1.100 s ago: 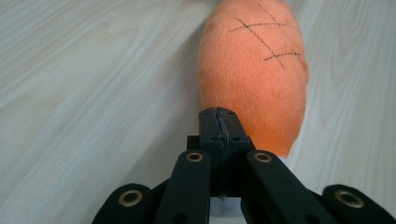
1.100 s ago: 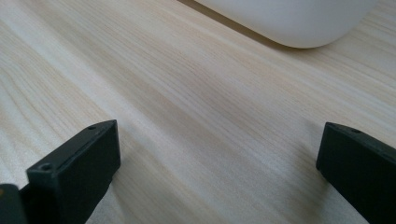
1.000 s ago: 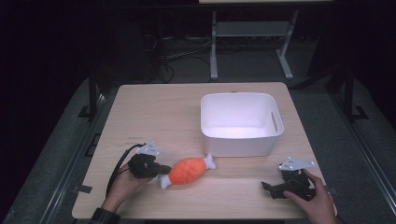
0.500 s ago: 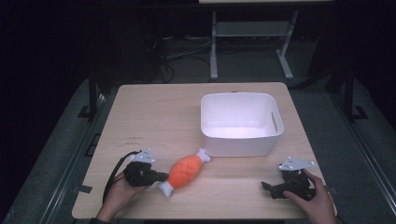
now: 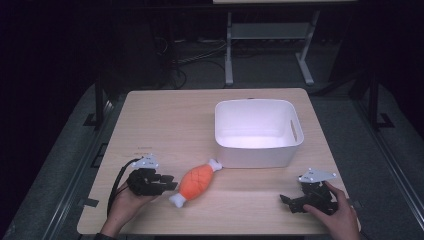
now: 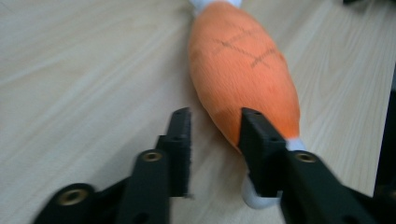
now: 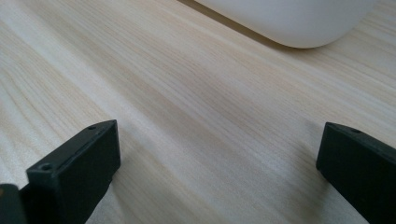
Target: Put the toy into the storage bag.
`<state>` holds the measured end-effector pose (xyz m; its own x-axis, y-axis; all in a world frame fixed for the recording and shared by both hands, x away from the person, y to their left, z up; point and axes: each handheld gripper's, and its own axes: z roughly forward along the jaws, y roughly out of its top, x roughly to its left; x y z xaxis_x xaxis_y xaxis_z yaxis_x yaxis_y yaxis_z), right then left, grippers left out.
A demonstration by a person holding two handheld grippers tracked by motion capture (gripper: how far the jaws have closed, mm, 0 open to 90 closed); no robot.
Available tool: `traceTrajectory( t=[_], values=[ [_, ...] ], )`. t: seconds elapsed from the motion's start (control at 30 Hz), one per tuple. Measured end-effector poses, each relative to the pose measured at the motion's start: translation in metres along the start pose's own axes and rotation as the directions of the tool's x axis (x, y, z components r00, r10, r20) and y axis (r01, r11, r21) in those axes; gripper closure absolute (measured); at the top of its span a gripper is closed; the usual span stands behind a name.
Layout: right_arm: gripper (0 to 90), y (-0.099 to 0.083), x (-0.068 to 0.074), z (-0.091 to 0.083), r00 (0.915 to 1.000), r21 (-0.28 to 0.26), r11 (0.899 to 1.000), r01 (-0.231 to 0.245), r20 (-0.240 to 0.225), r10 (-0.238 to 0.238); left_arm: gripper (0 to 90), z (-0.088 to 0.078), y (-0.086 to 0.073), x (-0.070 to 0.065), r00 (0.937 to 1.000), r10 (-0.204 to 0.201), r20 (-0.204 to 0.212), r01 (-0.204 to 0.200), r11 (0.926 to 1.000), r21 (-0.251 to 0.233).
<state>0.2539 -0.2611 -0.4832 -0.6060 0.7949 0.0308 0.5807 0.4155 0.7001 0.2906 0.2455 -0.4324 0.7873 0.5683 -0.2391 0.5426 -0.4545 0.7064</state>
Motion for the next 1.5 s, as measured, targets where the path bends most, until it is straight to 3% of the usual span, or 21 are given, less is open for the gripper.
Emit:
traceTrajectory(
  t=[0.1, 0.2, 0.37, 0.63, 0.77, 1.0, 1.17, 1.5],
  values=[
    [0.0, 0.0, 0.0, 0.0, 1.0, 0.0, 1.0, 0.0, 0.0, 0.0, 51.4, -0.002, 0.001, 0.002, 1.0, -0.008, 0.002, 0.008, 0.9997, -0.023],
    [0.0, 0.0, 0.0, 0.0, 1.0, 0.0, 1.0, 0.0, 0.0, 0.0, 40.9, -0.004, 0.006, 0.004, 0.9995, -0.029, 0.011, 0.03, 0.9967, -0.075],
    [0.0, 0.0, 0.0, 0.0, 1.0, 0.0, 1.0, 0.0, 0.0, 0.0, 28.9, -0.001, 0.015, 0.005, 0.9994, -0.034, 0.008, 0.035, 0.9946, -0.097],
    [0.0, 0.0, 0.0, 0.0, 1.0, 0.001, 1.0, 0.001, 0.0, -0.001, 25.5, 0.013, 0.027, 0.004, 0.9998, -0.02, 0.009, 0.021, 0.9932, -0.115],
    [0.0, 0.0, 0.0, 0.0, 1.0, 0.0, 1.0, 0.0, 0.0, 0.0, 25.0, 0.027, 0.033, 0.001, 0.9993, -0.017, 0.034, 0.02, 0.995, -0.098],
    [0.0, 0.0, 0.0, 0.0, 1.0, 0.0, 1.0, 0.0, 0.0, 0.0, 23.0, 0.042, 0.04, -0.005, 0.9994, 0.014, 0.03, -0.012, 0.9967, -0.081],
    [0.0, 0.0, 0.0, 0.0, 1.0, 0.0, 1.0, 0.0, 0.0, 0.0, 19.7, 0.05, 0.04, -0.006, 0.9996, 0.026, 0.014, -0.025, 0.9978, -0.062],
    [0.0, 0.0, 0.0, 0.0, 1.0, 0.0, 1.0, 0.0, 0.0, 0.0, 17.5, 0.061, 0.036, -0.006, 0.9994, 0.025, 0.023, -0.024, 0.9993, -0.028]
  ],
)
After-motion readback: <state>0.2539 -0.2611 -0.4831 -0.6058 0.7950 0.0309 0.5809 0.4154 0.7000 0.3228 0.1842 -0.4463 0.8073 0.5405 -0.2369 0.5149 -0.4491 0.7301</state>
